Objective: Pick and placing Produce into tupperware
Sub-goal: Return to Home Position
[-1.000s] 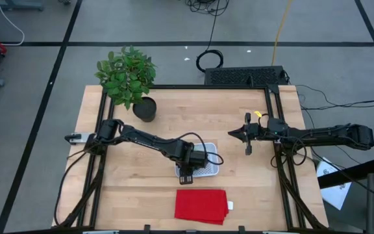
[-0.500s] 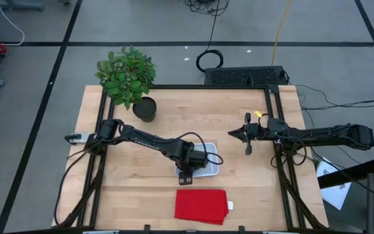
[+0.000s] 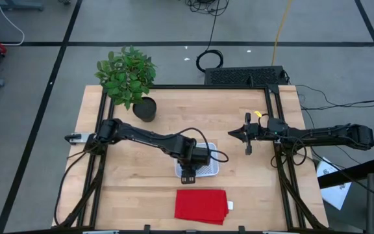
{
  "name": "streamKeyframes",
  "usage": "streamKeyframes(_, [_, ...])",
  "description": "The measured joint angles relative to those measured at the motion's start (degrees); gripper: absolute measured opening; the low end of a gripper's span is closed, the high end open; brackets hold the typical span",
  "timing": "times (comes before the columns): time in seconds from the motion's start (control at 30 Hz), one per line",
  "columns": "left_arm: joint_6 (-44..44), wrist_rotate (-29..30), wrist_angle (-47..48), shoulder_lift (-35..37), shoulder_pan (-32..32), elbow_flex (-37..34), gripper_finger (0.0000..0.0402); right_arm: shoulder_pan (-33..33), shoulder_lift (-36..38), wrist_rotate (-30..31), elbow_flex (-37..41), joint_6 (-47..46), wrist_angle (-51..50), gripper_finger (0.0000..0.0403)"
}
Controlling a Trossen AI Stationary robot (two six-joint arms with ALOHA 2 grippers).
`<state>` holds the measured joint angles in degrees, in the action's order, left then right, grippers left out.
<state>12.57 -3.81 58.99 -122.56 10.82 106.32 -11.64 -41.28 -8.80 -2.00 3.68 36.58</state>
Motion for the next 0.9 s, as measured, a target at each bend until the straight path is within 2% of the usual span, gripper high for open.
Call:
streamKeyframes(0.13, [-0.56, 1.00, 1.41, 0.06, 0.19, 2.30, 0.0258, 0.00, 0.02, -0.01, 0.01, 0.00, 0.00, 0.0000])
streamKeyframes(0.23, [-1.06, 1.06, 1.55, 0.06, 0.19, 2.34, 0.0227, 0.00, 0.00, 0.00, 0.02, 0.00, -0.08, 0.0000])
streamKeyframes(0.33, [-1.41, 1.11, 2.02, 0.06, 0.19, 2.34, 0.0171, 0.00, 0.02, 0.00, 0.00, 0.00, -0.09, 0.0000])
streamKeyframes(0.53, [-2.29, 1.21, 1.43, 0.04, 0.19, 1.99, 0.0027, 0.00, 0.02, -0.02, 0.00, 0.09, -0.09, 0.0000])
streamKeyframes(0.57, [-2.95, 1.36, 1.43, 0.04, 0.19, 1.99, 0.0014, 0.00, 0.00, -0.01, 0.01, 0.07, -0.09, 0.0000])
streamKeyframes(0.67, [-6.47, 2.14, 1.38, 0.04, 0.32, 1.97, 0.0011, 0.00, 0.02, -0.18, 0.01, 0.02, -0.09, 0.0000])
streamKeyframes(0.8, [-11.00, 10.01, 2.06, 1.68, 1.06, 1.86, 0.0002, 0.00, 0.00, -0.37, 0.00, -1.83, 1.58, 0.0000])
streamKeyframes(0.9, [-13.29, 13.84, 1.82, 5.07, 1.16, 1.86, 0.0002, 0.02, 0.40, -0.43, 0.01, -2.02, 3.91, 0.0000])
